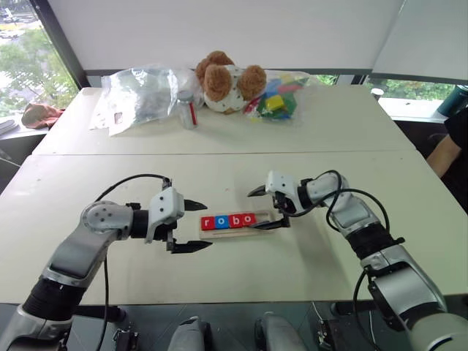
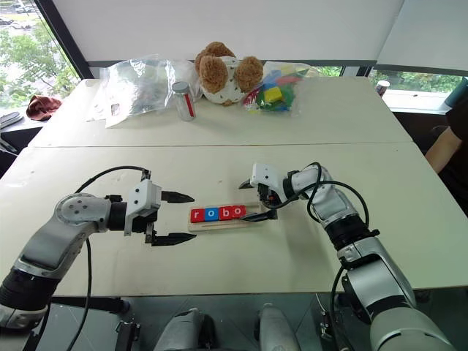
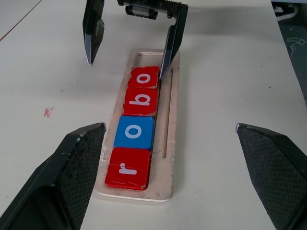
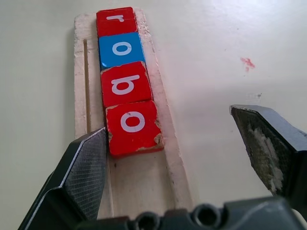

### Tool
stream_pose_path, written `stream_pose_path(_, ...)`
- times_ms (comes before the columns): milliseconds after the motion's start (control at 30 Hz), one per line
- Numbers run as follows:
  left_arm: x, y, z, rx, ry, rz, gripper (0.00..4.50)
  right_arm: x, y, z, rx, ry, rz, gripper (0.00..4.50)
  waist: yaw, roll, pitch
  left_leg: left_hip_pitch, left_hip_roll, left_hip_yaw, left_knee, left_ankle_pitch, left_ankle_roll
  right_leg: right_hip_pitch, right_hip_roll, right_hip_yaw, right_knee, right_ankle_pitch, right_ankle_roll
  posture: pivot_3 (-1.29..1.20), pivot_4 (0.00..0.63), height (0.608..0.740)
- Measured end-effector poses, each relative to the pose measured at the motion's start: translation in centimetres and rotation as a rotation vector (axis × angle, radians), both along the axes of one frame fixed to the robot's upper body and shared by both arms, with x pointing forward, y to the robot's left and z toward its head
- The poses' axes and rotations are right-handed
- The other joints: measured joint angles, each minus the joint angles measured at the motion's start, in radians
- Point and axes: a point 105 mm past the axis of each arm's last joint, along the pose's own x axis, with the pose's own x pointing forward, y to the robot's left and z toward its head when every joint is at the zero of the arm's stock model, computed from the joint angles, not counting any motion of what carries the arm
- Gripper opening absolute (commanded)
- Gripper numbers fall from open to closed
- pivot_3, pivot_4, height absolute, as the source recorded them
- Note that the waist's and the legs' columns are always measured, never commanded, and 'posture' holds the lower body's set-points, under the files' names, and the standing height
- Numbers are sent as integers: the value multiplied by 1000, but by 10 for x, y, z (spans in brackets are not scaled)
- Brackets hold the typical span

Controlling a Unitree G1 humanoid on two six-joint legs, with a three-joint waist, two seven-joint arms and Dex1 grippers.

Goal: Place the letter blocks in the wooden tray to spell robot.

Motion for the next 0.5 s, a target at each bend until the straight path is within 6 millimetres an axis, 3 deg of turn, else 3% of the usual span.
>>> stream_pose_path(133,-3,-4,5,-43,53,-12,4500,-13,-22,18,92,5,-147,4453,5,0,0,-1,0,-1,0,0,1,0,-1,-1,0,0,0,0,150,740)
stream_pose_path(333,-12,-22,25,-117,64,-90,4500,-24,-77,56,396,11,-683,4453,2,-1,-1,0,-1,-1,0,-1,1,0,-5,-1,1,0,0,0,150,740)
stream_pose_path(400,-11,-26,28,-126,58,-104,4500,-30,-94,50,424,16,-840,4453,1,-1,-1,0,-2,0,0,-1,1,1,-3,-1,1,0,0,0,150,740)
stream_pose_path(500,-11,-36,29,-135,65,-152,4500,-36,-130,22,402,-12,-1196,4453,2,-1,-1,0,-2,0,0,-1,1,1,-1,1,0,0,0,0,150,740)
